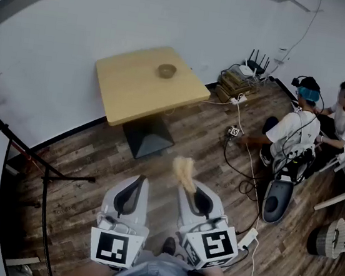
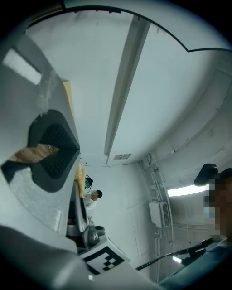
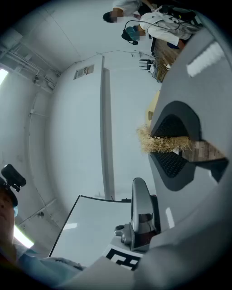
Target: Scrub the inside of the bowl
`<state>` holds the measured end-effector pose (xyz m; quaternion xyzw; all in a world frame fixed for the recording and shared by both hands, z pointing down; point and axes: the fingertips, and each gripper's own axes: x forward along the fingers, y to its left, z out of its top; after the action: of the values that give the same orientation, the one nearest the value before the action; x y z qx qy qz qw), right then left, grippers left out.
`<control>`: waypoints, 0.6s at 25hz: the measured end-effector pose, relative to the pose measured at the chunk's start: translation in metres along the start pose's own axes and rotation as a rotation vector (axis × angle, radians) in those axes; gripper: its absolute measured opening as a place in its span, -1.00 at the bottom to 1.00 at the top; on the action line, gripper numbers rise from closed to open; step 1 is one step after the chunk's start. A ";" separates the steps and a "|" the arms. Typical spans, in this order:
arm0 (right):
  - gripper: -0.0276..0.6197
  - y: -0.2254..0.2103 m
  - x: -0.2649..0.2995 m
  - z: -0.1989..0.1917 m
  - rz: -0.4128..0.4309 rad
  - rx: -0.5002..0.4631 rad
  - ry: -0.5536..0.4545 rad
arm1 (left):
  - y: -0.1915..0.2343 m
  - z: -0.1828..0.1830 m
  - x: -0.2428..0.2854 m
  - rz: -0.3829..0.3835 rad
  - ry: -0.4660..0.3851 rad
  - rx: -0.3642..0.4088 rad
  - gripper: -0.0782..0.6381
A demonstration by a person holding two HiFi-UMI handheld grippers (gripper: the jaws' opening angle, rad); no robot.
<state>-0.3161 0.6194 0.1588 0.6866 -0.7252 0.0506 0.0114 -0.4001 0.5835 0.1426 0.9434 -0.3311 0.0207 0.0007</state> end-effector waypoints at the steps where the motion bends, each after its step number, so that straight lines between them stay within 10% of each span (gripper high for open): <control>1: -0.73 -0.002 0.000 0.000 0.000 0.001 -0.001 | -0.002 0.000 0.002 0.000 -0.001 -0.002 -0.73; 15: -0.73 -0.035 -0.014 -0.006 0.021 0.036 -0.017 | -0.034 -0.008 0.019 0.007 0.035 0.028 -0.73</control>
<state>-0.2808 0.6323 0.1659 0.6794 -0.7314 0.0576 -0.0076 -0.3645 0.5981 0.1513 0.9415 -0.3343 0.0416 -0.0066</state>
